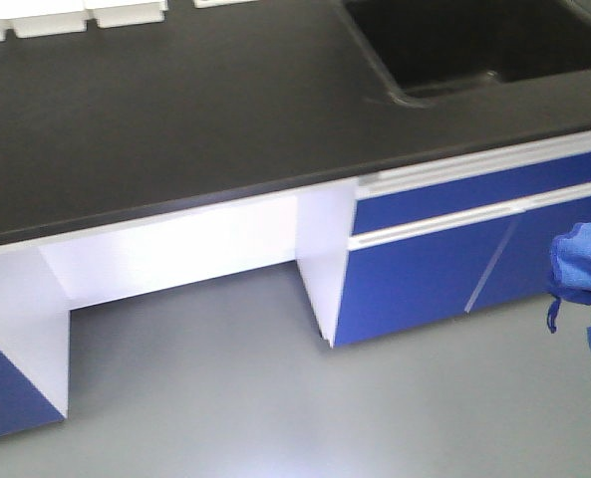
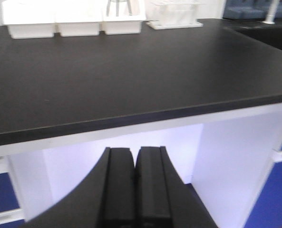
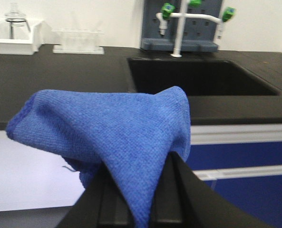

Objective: Wipe right workspace with blue cloth
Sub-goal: 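Drive the base to the other black bench holding the cloth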

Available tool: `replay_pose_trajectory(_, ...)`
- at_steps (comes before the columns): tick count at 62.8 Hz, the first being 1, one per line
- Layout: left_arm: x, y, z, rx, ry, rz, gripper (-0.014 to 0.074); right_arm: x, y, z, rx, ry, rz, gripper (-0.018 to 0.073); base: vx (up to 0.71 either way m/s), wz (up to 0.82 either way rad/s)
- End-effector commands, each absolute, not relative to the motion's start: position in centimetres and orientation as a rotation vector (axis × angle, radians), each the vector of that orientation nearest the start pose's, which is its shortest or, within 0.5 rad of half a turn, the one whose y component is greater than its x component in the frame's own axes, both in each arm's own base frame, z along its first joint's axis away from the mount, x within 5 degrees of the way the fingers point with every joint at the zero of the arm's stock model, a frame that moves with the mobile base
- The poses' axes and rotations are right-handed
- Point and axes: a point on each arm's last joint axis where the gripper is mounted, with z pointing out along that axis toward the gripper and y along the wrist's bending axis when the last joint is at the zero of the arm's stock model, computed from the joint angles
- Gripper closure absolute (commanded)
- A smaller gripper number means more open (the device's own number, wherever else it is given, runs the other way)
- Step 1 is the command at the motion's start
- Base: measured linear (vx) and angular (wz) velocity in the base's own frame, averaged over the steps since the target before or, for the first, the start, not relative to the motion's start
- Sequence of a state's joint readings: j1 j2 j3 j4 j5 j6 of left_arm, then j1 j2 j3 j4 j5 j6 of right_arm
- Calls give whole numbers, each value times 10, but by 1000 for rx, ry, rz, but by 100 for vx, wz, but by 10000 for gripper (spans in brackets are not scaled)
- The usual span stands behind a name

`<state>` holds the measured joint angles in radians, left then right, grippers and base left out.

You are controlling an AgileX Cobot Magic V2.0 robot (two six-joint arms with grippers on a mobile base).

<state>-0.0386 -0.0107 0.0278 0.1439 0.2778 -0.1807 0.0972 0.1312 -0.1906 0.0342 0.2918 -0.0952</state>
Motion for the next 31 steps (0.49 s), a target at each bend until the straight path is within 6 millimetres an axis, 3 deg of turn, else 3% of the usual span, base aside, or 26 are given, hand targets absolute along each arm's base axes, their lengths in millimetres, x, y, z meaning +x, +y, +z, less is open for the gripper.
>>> replay_pose_trajectory(1, 56, 0, 177, -22, 1712, -45, 602, 60, 7, 260, -139, 1597, 32, 561, -28, -44)
replay_pose_trajectory(31, 56, 0, 177, -22, 1712, -45, 602, 60, 7, 260, -139, 1597, 32, 561, -25, -57)
